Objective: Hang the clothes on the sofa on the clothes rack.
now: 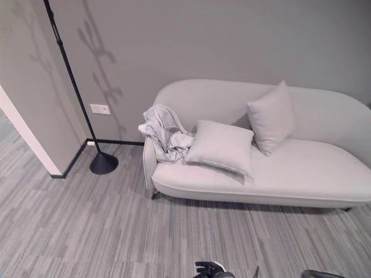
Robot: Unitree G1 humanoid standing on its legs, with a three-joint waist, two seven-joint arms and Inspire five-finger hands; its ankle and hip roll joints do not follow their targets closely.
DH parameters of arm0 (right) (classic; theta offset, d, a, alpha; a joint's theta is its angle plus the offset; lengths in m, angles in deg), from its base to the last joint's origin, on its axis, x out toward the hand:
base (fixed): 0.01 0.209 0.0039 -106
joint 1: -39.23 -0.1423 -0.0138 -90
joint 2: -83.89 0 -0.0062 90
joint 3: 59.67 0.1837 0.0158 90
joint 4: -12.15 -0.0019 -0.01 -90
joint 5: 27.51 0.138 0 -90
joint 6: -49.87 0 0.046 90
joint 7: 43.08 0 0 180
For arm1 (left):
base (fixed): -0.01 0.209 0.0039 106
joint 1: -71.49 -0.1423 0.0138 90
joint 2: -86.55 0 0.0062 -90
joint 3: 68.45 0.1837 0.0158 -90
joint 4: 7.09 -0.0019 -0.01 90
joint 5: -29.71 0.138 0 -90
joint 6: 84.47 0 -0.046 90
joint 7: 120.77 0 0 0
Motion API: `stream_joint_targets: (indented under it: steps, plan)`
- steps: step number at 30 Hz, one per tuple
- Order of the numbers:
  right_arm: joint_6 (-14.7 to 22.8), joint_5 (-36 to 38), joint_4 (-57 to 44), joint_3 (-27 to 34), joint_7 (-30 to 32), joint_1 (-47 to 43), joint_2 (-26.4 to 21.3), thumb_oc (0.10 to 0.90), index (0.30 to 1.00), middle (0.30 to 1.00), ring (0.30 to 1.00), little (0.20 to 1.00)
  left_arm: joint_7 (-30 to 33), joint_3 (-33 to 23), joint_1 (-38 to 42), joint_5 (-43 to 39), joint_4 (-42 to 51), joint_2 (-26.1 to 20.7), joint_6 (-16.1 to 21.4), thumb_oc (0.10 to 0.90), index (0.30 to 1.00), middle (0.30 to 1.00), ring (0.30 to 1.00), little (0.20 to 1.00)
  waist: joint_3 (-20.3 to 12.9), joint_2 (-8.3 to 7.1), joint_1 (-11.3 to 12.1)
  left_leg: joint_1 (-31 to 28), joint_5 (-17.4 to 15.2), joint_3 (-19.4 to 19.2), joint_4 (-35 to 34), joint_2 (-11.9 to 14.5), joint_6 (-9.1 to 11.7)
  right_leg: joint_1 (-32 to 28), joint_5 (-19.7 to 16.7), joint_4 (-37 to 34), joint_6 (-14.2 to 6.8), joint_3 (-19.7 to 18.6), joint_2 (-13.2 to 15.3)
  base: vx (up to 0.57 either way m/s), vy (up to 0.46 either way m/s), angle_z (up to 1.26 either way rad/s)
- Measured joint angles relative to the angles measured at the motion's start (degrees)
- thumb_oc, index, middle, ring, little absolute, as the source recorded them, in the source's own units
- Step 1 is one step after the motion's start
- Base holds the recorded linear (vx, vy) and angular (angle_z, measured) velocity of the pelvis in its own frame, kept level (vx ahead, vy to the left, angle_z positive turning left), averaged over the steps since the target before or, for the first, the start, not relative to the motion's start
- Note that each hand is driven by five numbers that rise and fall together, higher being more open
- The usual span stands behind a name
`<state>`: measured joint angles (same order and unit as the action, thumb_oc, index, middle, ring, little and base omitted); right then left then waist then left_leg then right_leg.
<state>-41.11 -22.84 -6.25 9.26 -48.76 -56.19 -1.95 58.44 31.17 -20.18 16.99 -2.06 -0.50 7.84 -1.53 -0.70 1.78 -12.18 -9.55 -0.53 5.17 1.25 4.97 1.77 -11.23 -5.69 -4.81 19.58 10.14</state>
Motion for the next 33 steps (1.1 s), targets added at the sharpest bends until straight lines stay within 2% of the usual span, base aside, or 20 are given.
stream_joint_targets:
  steps: [1, 2, 4, 5, 6, 7, 10, 11, 12, 14, 15, 17, 18, 19, 20, 22, 25, 29, 31, 33]
  plan:
    - [0.00, 0.05, -0.76, -0.66, 0.47, -0.58, -0.38, 0.800, 0.900, 0.900, 0.900, 0.900, 0.30, 0.11, 0.29, -0.06, 0.16, 0.39, 0.00, 0.800, 0.900, 0.900, 0.900, 0.900, -0.15, 0.81, 0.56, 1.44, -0.28, -0.43, 3.93, 1.46, 0.61, -0.27, 0.81, 0.00, 1.14, -0.05, -1.67, 0.23, -0.205, -0.27]
    - [0.42, 0.05, -2.39, -2.37, 1.28, -1.14, -0.67, 0.800, 0.900, 0.900, 0.900, 0.900, 1.22, 0.01, 2.05, -0.05, 0.37, 0.24, 0.10, 0.800, 0.900, 0.900, 0.900, 0.900, 0.15, 0.46, 1.04, 7.40, -1.06, -0.75, 16.76, 3.24, 3.03, -1.09, 2.74, 0.04, 3.01, 0.14, -2.92, 0.17, -0.200, -0.21]
    - [-0.06, 0.02, -4.14, -4.40, 1.82, -2.13, -1.81, 0.800, 0.900, 0.900, 0.900, 0.900, 2.05, 0.90, 3.65, 0.12, 1.73, 0.90, 0.12, 0.800, 0.900, 0.900, 0.900, 0.900, 0.38, 1.17, 1.31, 12.22, 0.86, -0.74, 27.23, 5.35, 4.19, -2.28, 4.57, 0.05, 4.41, 1.70, -5.40, 0.19, -0.189, -0.10]
    - [0.10, 0.02, -6.99, -5.69, 2.66, -2.71, -2.49, 0.800, 0.900, 0.900, 0.900, 0.900, 2.65, 0.99, 4.78, 0.05, 3.24, 0.21, 0.10, 0.800, 0.900, 0.900, 0.900, 0.900, 1.22, 1.64, 1.45, 16.75, 5.02, -0.58, 37.53, 7.54, 4.24, -3.69, 5.78, 0.01, 5.31, 1.64, -6.50, 0.23, -0.140, -0.16]
    - [0.12, -0.11, -8.13, -5.93, 3.19, -3.06, -2.56, 0.800, 0.900, 0.900, 0.900, 0.900, 3.03, 0.89, 5.11, 0.13, 3.90, 0.57, 0.14, 0.800, 0.900, 0.900, 0.900, 0.900, 1.78, 0.92, 1.51, 17.98, 7.05, -0.84, 40.27, 8.24, 4.25, -4.59, 6.67, 0.03, 6.06, 1.35, -6.72, 0.31, -0.152, -0.14]
    - [-1.46, -2.04, -13.54, -6.80, 4.05, -3.19, -3.54, 0.800, 0.900, 0.900, 0.900, 0.900, 3.82, 0.87, 4.88, 0.06, 5.08, -1.39, 0.19, 0.800, 0.900, 0.900, 0.900, 0.900, 2.98, -0.11, 1.75, 18.95, 5.51, -4.74, 42.35, 10.73, 1.68, -6.22, 9.03, -0.05, 7.16, 0.24, -6.72, 0.22, -0.026, -0.06]
    - [-0.90, -4.43, -28.69, -4.87, 6.56, -2.52, -7.21, 0.800, 0.900, 0.900, 0.900, 0.900, 4.02, -1.54, 5.35, -0.92, 8.19, -3.65, 0.77, 0.800, 0.900, 0.900, 0.900, 0.900, 5.65, -2.31, 1.90, 21.97, 2.72, -9.08, 33.38, 13.39, 1.61, -7.69, 10.57, -0.18, 7.18, 0.06, -6.08, 0.27, 0.078, -0.03]
    - [-0.79, -4.56, -35.41, -3.17, 7.26, -1.91, -9.35, 0.800, 0.900, 0.900, 0.900, 0.900, 4.25, -3.40, 4.93, -1.30, 8.93, -3.73, 1.15, 0.800, 0.900, 0.900, 0.900, 0.900, 7.04, -2.54, 2.06, 23.43, 1.97, -10.59, 25.13, 13.93, 1.64, -8.99, 11.80, -0.32, 6.65, 0.35, -6.09, 0.22, 0.232, 0.26]
    - [-0.45, -5.74, -37.60, -1.40, 8.18, -2.43, -10.56, 0.800, 0.900, 0.900, 0.900, 0.900, 4.37, -4.00, 5.90, -3.13, 8.98, -3.67, 1.41, 0.800, 0.900, 0.900, 0.900, 0.900, 7.94, -2.95, 2.43, 25.10, 3.52, -12.01, 16.67, 13.67, 1.40, -9.80, 11.96, -0.03, 6.02, 1.82, -5.99, 0.16, 0.183, 0.21]
    - [-0.03, -7.07, -37.15, -0.30, 8.95, -3.56, -11.40, 0.800, 0.900, 0.900, 0.900, 0.900, 4.19, -4.10, 4.86, -4.76, 8.49, -3.49, 1.64, 0.800, 0.900, 0.900, 0.900, 0.900, 8.33, -2.57, 3.73, 28.09, 7.19, -11.86, 12.20, 12.56, 1.79, -10.78, 13.03, -0.01, 5.43, 2.04, -6.30, 0.23, 0.163, -0.04]
    - [-0.01, -8.92, -36.50, 0.05, 9.88, -4.75, -13.64, 0.800, 0.900, 0.900, 0.900, 0.900, 4.13, -5.14, 4.42, -5.60, 7.27, -0.48, 0.50, 0.800, 0.900, 0.900, 0.900, 0.900, 8.96, -1.57, 5.75, 29.27, 14.33, -10.09, -2.27, 9.24, 0.70, -13.18, 14.39, -0.13, 2.57, 1.31, -6.46, 0.36, 0.184, -0.23]
    - [-0.06, -8.92, -36.46, 0.05, 10.00, -4.79, -13.69, 0.800, 0.900, 0.900, 0.900, 0.900, 3.73, -6.16, 3.73, -7.02, 4.82, 1.06, 0.28, 0.800, 0.900, 0.900, 0.900, 0.900, 8.30, -0.08, 6.18, 27.85, 14.85, -7.73, -9.16, 7.95, 1.04, -14.82, 16.37, -0.33, 1.17, 0.39, -6.69, 0.34, 0.171, -0.30]
    - [-0.07, -8.94, -36.86, -0.35, 10.33, -5.03, -12.95, 0.800, 0.900, 0.900, 0.900, 0.900, 3.64, -8.47, 4.03, -7.46, 2.37, 1.16, 0.03, 0.800, 0.900, 0.900, 0.900, 0.900, 9.01, -2.45, 7.35, 25.79, 19.78, -7.40, -9.94, 6.00, 0.66, -15.47, 17.62, -0.33, 0.62, -0.82, -4.97, 0.33, 0.192, -0.37]
    - [-0.04, -9.03, -37.66, -1.08, 10.12, -5.42, -12.78, 0.800, 0.900, 0.900, 0.900, 0.900, 3.37, -10.97, 4.42, -7.46, 1.67, 0.74, -0.04, 0.800, 0.900, 0.900, 0.900, 0.900, 9.73, -4.24, 7.90, 25.59, 19.80, -9.03, -8.58, 5.12, 0.61, -16.02, 17.53, -0.26, 0.35, -1.60, -3.80, 0.45, 0.300, -0.56]
    - [0.60, -10.44, -38.74, -1.35, 9.95, -6.34, -12.21, 0.800, 0.900, 0.900, 0.900, 0.900, 2.96, -12.47, 3.88, -7.49, 1.83, 0.47, -0.17, 0.800, 0.900, 0.900, 0.900, 0.900, 10.03, -4.97, 8.45, 25.39, 22.21, -9.87, -6.53, 4.72, -2.57, -16.39, 17.09, -0.11, -0.42, -1.79, -3.11, 0.34, 0.248, -0.43]
    - [1.27, -13.84, -38.78, -1.47, 10.08, -7.01, -11.16, 0.800, 0.900, 0.900, 0.900, 0.900, 2.47, -14.53, 4.08, -7.43, 1.25, -0.33, -0.36, 0.800, 0.900, 0.900, 0.900, 0.900, 9.67, -6.58, 9.28, 23.65, 19.71, -11.29, -4.88, 2.29, -5.06, -17.58, 16.29, 0.05, -0.84, -1.17, -1.90, 0.26, 0.223, -0.22]
    - [1.34, -17.78, -38.54, -1.50, 10.30, -9.23, -10.72, 0.800, 0.900, 0.900, 0.900, 0.900, 2.72, -13.74, 4.32, -6.96, 3.86, -0.94, 0.28, 0.800, 0.900, 0.900, 0.900, 0.900, 9.51, -6.42, 10.51, 21.56, 17.36, -12.78, -4.76, 1.37, -5.53, -17.11, 15.19, 3.28, -1.84, -0.58, -0.83, 0.20, 0.228, -0.16]
    - [1.12, -20.21, -34.96, -2.40, 11.95, -12.16, -9.71, 0.800, 0.900, 0.900, 0.900, 0.900, 3.79, -7.62, 5.93, -2.91, 6.60, -2.41, 0.36, 0.800, 0.900, 0.900, 0.900, 0.900, 9.09, -6.90, 10.66, 18.39, 15.97, -14.10, -6.44, 1.12, -6.48, -14.43, 15.21, 12.55, -3.15, 0.13, 0.88, 0.19, 0.336, -0.12]
    - [0.69, -20.52, -34.50, -2.54, 12.95, -12.82, -9.76, 0.800, 0.900, 0.900, 0.900, 0.900, 3.97, -2.36, 5.84, -0.77, 7.36, -2.33, 0.18, 0.800, 0.900, 0.900, 0.900, 0.900, 9.28, -5.80, 9.63, 17.01, 16.59, -13.80, -6.85, 1.30, -8.01, -9.43, 15.12, 24.79, -4.09, -0.17, 2.49, 0.09, 0.236, 0.05]
    - [-0.05, -22.50, -33.71, -2.77, 14.16, -13.08, -9.68, 0.800, 0.900, 0.900, 0.900, 0.900, 4.53, 2.11, 6.35, 3.17, 8.04, -2.82, 0.13, 0.800, 0.900, 0.900, 0.900, 0.900, 9.28, -5.53, 7.49, 14.55, 14.65, -13.07, -6.87, 0.36, -9.27, -4.36, 9.40, 38.34, -8.85, -3.03, 5.16, 0.15, 0.205, 0.25]
